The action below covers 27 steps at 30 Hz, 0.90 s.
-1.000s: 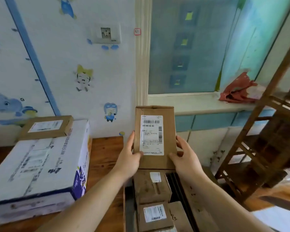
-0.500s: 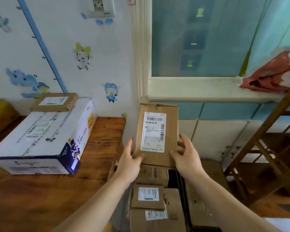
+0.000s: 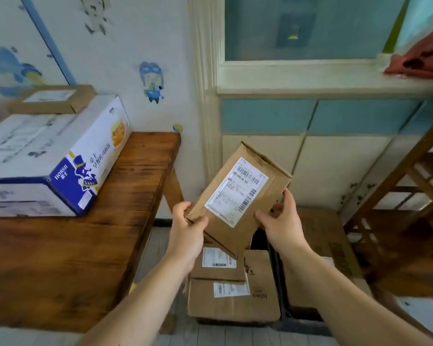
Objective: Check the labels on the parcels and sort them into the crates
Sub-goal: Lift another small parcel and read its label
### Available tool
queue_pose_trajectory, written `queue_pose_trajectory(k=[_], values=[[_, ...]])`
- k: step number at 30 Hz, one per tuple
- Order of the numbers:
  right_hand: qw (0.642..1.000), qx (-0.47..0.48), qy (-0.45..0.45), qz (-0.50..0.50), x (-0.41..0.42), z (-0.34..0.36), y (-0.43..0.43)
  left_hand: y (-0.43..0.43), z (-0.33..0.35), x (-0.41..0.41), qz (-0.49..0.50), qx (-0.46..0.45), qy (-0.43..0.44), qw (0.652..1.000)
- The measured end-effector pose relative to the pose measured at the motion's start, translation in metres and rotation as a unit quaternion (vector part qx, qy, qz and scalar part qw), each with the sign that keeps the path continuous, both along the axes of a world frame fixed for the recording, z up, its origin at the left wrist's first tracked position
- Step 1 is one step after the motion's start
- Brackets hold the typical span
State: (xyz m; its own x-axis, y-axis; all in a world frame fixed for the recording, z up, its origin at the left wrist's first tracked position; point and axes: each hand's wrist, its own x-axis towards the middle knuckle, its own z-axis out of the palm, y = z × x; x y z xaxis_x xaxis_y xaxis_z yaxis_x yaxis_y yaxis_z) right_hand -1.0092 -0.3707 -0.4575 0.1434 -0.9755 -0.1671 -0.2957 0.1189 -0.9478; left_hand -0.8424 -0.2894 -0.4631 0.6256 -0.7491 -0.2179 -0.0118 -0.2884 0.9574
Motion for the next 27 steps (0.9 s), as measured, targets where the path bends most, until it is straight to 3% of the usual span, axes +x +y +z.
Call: queue_pose_trajectory(k=[7,13,19,27], values=[[0.999,0.005,0.004,-0.032,-0.02,-0.12,-0.006,0.001,-0.108,0.004,0.003,0.028,-0.028,0.999],[1.0,0.008,0.02,-0.005,-0.021,-0.213,0.003,-0.009,-0.192,0.012,0.089,0.015,-0.044,0.995],[0.996,-0.007,0.09,0.025,-0.005,-0.284,0.004,-0.015,-0.261,0.026,0.0,0.026,-0.048,0.999],[0.987,-0.049,0.115,0.102,0.021,-0.354,0.006,-0.017,-0.33,0.042,-0.004,0.043,-0.092,0.995]])
